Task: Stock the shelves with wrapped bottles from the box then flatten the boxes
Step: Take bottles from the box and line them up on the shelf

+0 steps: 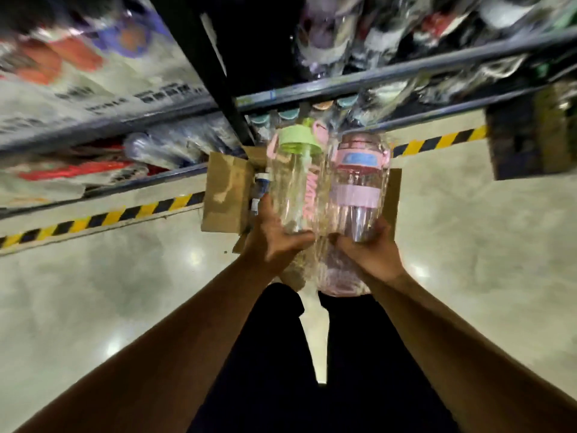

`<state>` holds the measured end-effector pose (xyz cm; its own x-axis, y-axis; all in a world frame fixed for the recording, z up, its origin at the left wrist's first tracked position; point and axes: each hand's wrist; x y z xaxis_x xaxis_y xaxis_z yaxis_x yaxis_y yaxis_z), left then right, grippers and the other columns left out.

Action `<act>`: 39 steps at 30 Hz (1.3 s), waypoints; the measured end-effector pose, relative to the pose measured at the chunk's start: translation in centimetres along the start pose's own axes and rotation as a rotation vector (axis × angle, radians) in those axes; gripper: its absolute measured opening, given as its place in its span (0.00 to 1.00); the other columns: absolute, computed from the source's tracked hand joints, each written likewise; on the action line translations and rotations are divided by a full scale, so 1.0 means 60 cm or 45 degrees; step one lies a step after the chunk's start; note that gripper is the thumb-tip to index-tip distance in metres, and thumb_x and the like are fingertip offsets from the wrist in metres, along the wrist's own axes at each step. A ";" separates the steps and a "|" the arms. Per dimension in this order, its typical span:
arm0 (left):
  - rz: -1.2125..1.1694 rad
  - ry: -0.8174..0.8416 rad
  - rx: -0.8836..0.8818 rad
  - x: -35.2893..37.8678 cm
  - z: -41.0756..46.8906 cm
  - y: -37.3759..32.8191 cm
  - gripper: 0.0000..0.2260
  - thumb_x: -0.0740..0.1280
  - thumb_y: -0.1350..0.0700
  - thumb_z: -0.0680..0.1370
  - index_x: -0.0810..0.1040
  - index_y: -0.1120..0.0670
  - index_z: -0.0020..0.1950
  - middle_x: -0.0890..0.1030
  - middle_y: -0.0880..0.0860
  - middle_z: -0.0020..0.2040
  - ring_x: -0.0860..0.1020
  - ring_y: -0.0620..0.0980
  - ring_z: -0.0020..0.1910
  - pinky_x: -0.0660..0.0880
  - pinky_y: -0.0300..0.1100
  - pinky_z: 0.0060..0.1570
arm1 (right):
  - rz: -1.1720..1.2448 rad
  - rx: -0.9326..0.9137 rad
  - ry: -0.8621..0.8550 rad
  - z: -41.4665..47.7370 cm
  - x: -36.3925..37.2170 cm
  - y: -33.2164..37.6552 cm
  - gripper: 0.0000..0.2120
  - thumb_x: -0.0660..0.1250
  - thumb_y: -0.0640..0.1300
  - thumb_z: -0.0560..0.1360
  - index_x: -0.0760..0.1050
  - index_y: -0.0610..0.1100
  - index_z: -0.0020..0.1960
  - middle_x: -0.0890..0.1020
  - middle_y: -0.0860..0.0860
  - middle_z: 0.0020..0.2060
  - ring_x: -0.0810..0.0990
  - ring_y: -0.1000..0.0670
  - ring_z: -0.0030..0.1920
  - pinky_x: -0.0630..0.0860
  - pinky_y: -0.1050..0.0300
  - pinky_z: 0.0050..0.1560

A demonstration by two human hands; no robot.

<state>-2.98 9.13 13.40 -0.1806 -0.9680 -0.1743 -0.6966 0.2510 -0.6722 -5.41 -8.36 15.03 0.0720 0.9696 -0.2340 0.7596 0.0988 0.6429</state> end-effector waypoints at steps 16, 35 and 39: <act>-0.031 -0.281 0.495 0.074 -0.403 -0.357 0.40 0.78 0.58 0.70 0.61 0.49 0.76 0.76 0.43 0.64 0.76 0.42 0.61 0.74 0.50 0.64 | 0.067 -0.545 0.251 -0.309 -0.290 0.263 0.32 0.78 0.33 0.66 0.68 0.54 0.62 0.83 0.65 0.47 0.83 0.61 0.47 0.77 0.70 0.41; -0.173 -0.348 0.660 0.187 -0.405 -0.611 0.46 0.80 0.52 0.64 0.57 0.34 0.72 0.75 0.42 0.59 0.79 0.46 0.55 0.82 0.45 0.46 | -0.108 -1.011 0.239 -0.248 -0.500 0.491 0.39 0.81 0.44 0.65 0.64 0.56 0.68 0.80 0.63 0.54 0.80 0.64 0.53 0.77 0.65 0.53; -0.130 -0.348 0.760 0.139 -0.367 -0.694 0.48 0.77 0.44 0.57 0.58 0.34 0.74 0.75 0.43 0.59 0.80 0.48 0.58 0.81 0.49 0.53 | -0.087 -1.135 0.137 -0.229 -0.481 0.581 0.38 0.80 0.46 0.66 0.64 0.53 0.69 0.78 0.61 0.57 0.78 0.64 0.55 0.76 0.66 0.54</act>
<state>9.22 -9.42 55.78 0.1030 -0.9718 -0.2121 -0.1826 0.1911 -0.9644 10.10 -29.83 54.19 -0.0500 0.9665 -0.2517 -0.0266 0.2506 0.9677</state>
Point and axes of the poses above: each hand's wrist, its own z-axis towards the middle knuckle, its own x-axis out of the palm, y = z × x
